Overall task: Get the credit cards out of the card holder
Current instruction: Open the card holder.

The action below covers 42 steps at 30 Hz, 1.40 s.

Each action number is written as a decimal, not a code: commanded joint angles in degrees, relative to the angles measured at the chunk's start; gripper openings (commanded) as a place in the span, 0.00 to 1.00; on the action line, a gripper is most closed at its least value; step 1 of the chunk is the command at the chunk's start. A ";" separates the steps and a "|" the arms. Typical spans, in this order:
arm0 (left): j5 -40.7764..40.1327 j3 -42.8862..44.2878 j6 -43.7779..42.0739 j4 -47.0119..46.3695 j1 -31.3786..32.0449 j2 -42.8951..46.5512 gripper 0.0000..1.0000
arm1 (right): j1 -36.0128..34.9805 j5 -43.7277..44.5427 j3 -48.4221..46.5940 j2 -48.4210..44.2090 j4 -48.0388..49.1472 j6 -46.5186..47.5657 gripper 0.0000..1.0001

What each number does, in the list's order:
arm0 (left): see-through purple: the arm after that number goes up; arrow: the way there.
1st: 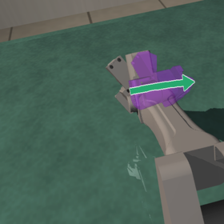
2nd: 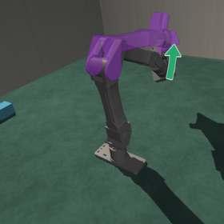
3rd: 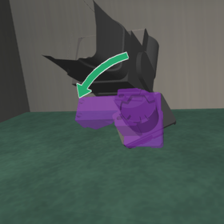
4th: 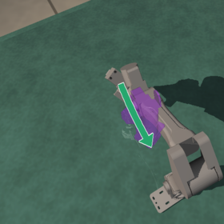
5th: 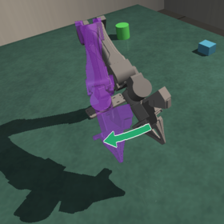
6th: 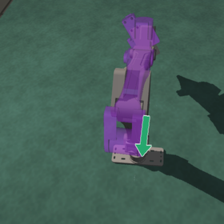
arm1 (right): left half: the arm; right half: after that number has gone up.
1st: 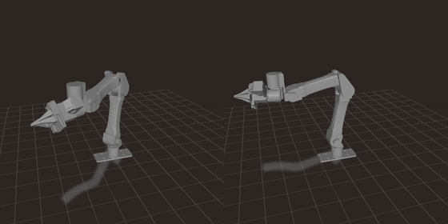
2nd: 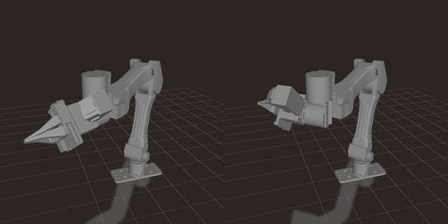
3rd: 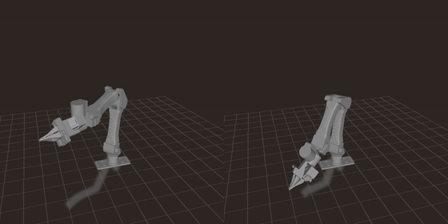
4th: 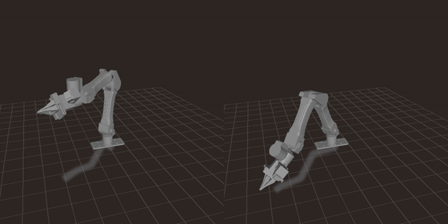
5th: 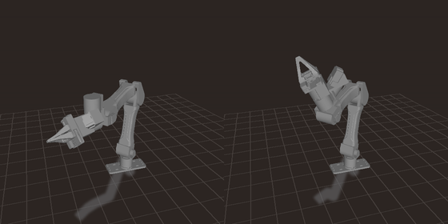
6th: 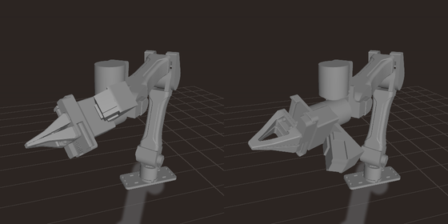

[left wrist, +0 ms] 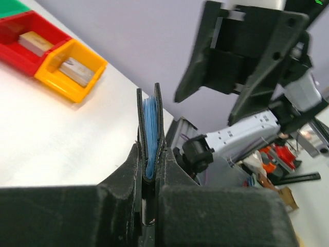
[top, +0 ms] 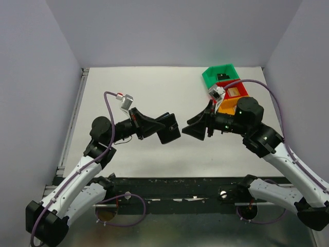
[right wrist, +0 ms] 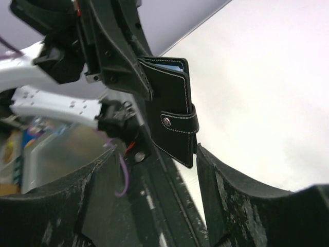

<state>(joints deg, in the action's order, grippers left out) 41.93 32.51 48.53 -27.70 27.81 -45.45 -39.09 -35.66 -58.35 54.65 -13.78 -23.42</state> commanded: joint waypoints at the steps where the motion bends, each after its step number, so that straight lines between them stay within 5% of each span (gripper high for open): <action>1: -11.85 8.86 -3.36 21.17 0.05 -2.00 0.00 | -2.82 22.87 -6.42 -1.22 -17.32 8.91 0.69; 12: -45.87 24.87 2.26 47.73 15.51 -9.03 0.00 | -20.13 64.73 -10.39 5.11 -18.84 12.78 0.68; 20: -51.85 29.62 8.68 53.44 19.82 -14.31 0.00 | -25.42 71.60 -13.63 11.00 -20.32 10.07 0.62; 42: -54.76 29.10 12.55 51.79 22.64 -15.37 0.00 | -27.00 68.18 -16.53 19.61 -20.06 5.14 0.58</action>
<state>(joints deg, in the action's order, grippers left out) -11.57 61.08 60.34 26.00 50.02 -61.08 -65.67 32.10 -72.90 73.08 -33.36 -16.69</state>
